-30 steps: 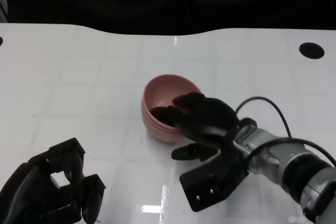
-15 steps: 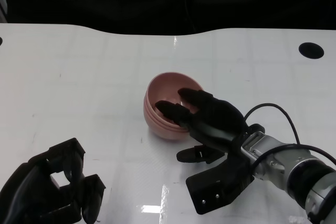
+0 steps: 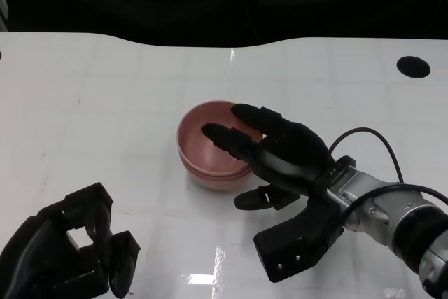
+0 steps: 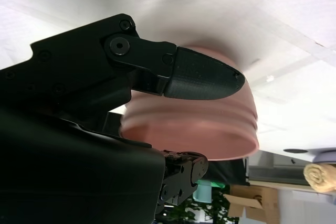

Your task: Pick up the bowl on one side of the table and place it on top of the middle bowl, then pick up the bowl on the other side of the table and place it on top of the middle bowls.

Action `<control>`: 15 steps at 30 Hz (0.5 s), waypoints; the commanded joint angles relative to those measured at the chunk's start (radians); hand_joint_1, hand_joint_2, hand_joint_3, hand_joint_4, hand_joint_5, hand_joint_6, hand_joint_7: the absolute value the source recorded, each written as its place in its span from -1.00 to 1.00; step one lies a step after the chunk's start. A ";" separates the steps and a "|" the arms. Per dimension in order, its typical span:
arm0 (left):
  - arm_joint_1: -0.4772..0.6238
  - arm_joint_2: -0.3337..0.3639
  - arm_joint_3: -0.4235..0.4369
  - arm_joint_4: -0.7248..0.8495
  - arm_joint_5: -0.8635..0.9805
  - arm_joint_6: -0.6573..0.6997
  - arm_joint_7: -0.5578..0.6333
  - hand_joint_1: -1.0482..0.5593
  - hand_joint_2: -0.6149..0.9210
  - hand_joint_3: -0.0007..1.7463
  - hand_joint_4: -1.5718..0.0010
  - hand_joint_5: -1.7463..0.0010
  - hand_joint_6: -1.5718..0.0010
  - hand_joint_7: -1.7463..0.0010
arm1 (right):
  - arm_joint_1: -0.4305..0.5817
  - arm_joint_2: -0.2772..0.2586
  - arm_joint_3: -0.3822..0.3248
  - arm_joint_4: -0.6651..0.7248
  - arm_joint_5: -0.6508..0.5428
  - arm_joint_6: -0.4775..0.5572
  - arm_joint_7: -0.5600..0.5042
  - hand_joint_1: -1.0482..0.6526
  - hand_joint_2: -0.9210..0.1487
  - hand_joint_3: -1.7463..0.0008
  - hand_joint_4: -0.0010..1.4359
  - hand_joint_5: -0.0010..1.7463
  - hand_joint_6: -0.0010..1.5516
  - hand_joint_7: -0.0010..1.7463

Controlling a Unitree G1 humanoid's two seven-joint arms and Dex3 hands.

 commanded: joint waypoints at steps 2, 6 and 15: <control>-0.002 0.009 0.001 0.003 0.011 0.002 0.012 0.52 0.85 0.77 -0.40 -1.00 -0.14 -1.00 | -0.028 -0.025 -0.008 -0.034 0.001 -0.020 0.011 -1.00 -1.00 0.11 -1.00 -1.00 -1.00 -1.00; -0.002 0.002 -0.005 0.003 0.019 -0.007 0.013 0.52 0.84 0.77 -0.40 -1.00 -0.14 -1.00 | -0.022 -0.081 -0.047 -0.133 0.026 -0.050 0.043 -1.00 -1.00 0.11 -1.00 -1.00 -1.00 -1.00; -0.003 -0.008 -0.007 0.000 0.019 -0.007 0.017 0.53 0.84 0.77 -0.41 -1.00 -0.15 -1.00 | 0.105 -0.272 -0.204 -0.450 0.111 -0.101 0.123 -0.94 -1.00 0.27 -1.00 -1.00 -1.00 -1.00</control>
